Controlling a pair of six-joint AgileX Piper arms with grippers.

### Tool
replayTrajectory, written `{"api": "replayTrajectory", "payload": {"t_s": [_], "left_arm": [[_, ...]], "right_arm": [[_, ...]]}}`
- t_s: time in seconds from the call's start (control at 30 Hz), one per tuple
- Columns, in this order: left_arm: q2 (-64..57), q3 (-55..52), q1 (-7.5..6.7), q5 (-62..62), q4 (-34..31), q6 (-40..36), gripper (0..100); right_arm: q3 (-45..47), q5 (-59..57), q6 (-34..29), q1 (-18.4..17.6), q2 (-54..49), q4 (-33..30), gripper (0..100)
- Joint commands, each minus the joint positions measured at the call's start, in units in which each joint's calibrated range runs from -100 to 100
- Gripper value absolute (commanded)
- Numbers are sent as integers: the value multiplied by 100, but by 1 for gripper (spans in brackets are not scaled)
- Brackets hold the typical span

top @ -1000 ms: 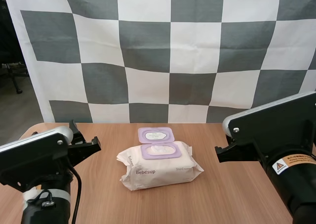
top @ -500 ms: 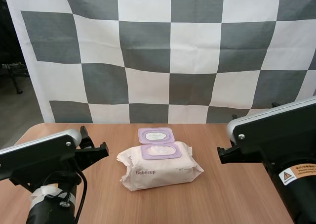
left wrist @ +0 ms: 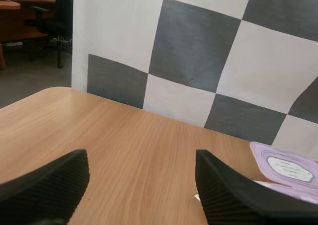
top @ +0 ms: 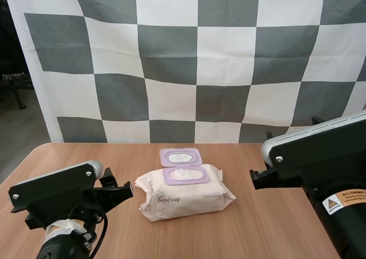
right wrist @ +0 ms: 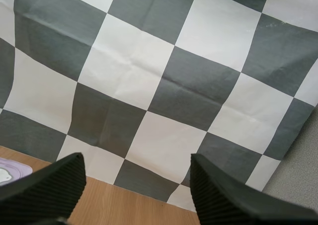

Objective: Open the wet wipes lid

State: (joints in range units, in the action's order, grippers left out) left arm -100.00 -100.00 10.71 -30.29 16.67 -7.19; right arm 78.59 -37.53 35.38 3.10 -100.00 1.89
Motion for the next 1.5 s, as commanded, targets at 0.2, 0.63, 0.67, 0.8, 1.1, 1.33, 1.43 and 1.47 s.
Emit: {"api": "replayTrajectory", "payload": {"t_s": [0.2,0.63,0.67,0.8,1.1,1.33,1.43,1.47], "left_arm": [[0,0,0,73,-1432,-494,100],[0,0,0,13,-1351,-538,100],[0,0,0,13,-1351,-538,100],[0,0,0,-44,-1351,-648,100],[0,0,-132,-133,-1375,-833,100],[0,0,-762,-118,-1412,-833,100],[0,0,-938,-118,-1412,-833,100],[0,0,-990,-118,-1412,-833,100]], "right_arm": [[3,3,0,-2,0,0,100],[908,306,0,-1,0,-11,100],[1014,323,0,-1,0,-11,100],[1613,323,0,-1,0,-11,100],[2141,447,0,-1,0,-11,100],[2141,463,-382,-1,0,106,100],[2141,522,-1240,-1,0,135,100],[2141,522,-1415,-1,0,135,100]]}}
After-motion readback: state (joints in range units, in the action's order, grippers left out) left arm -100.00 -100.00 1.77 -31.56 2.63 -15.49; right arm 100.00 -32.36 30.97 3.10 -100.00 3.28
